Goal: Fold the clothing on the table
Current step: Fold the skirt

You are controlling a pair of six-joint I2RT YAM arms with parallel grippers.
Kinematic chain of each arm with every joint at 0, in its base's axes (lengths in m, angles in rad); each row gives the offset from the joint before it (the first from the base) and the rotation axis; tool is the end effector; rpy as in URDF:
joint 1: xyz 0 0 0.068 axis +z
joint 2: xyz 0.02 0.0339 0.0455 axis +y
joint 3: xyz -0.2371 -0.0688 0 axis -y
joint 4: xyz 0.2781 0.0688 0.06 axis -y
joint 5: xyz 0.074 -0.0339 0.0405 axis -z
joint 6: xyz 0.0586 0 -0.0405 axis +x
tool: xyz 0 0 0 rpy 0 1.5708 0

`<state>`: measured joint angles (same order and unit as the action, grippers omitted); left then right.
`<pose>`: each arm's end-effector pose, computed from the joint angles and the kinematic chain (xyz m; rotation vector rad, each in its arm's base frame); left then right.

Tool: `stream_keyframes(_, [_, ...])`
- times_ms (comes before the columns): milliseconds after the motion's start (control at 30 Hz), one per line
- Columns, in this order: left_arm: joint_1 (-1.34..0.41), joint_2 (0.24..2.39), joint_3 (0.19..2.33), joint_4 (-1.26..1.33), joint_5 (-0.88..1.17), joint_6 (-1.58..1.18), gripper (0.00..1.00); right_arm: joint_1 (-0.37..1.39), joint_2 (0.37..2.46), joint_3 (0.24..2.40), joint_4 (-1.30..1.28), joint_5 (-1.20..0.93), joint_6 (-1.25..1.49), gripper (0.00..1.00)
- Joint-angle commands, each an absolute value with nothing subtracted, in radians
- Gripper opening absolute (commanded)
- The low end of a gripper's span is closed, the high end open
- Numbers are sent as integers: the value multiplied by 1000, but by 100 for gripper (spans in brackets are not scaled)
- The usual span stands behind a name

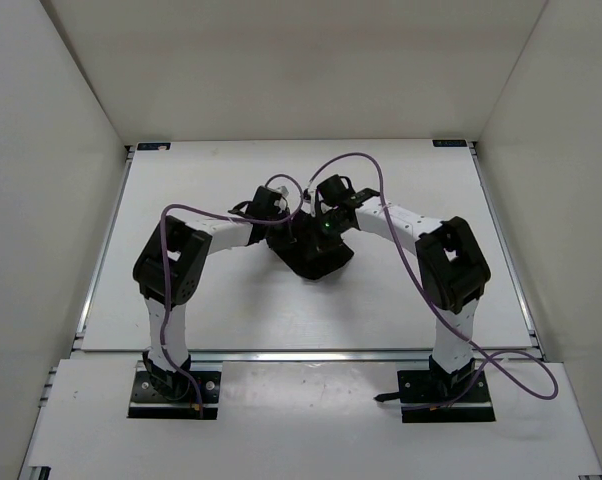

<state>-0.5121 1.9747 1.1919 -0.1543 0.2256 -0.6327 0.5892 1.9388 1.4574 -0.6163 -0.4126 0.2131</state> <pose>0.3687 -0.2223 0.0723 -0.0611 2.6372 -0.7192 0.3509 0.2628 0.1455 -0.6526 2.6847 0.7914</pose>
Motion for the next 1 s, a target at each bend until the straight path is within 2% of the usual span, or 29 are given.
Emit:
stream_keyframes(0, [-511, 1985, 1140, -158, 218, -611, 0, 612, 1884, 1416, -539, -491, 277, 0])
stream_keyframes(367, [-492, 1933, 1016, -81, 290, -649, 0, 655, 1997, 1598, -471, -425, 311, 0])
stream_keyframes(467, [-479, 1911, 990, -60, 314, -663, 0, 646, 2014, 1621, -497, -402, 313, 5])
stream_keyframes(533, [-463, 1890, 986, -54, 350, -663, 0, 641, 2026, 1637, -515, -400, 322, 32])
stream_keyframes(567, [-454, 1885, 991, -51, 365, -658, 0, 641, 2028, 1646, -525, -399, 327, 40])
stream_keyframes(633, [-433, 1855, 999, -43, 426, -643, 6, 626, 1994, 1644, -520, -391, 339, 67])
stream_keyframes(700, [-414, 1826, 1025, -78, 442, -606, 23, 615, 1948, 1650, -508, -382, 348, 75])
stream_keyframes(733, [-399, 1801, 1034, -107, 436, -601, 29, 604, 1916, 1655, -505, -379, 351, 78])
stream_keyframes(767, [-388, 1787, 1035, -120, 439, -589, 32, 592, 1884, 1657, -506, -380, 360, 78])
stream_keyframes(833, [-335, 1721, 1023, -126, 442, -592, 49, 580, 1838, 1623, -490, -370, 373, 76])
stream_keyframes(900, [-290, 1666, 1000, -117, 448, -600, 59, 548, 1786, 1561, -456, -353, 370, 72])
stream_keyframes(967, [-247, 1622, 983, -126, 442, -595, 63, 525, 1750, 1498, -428, -344, 374, 64])
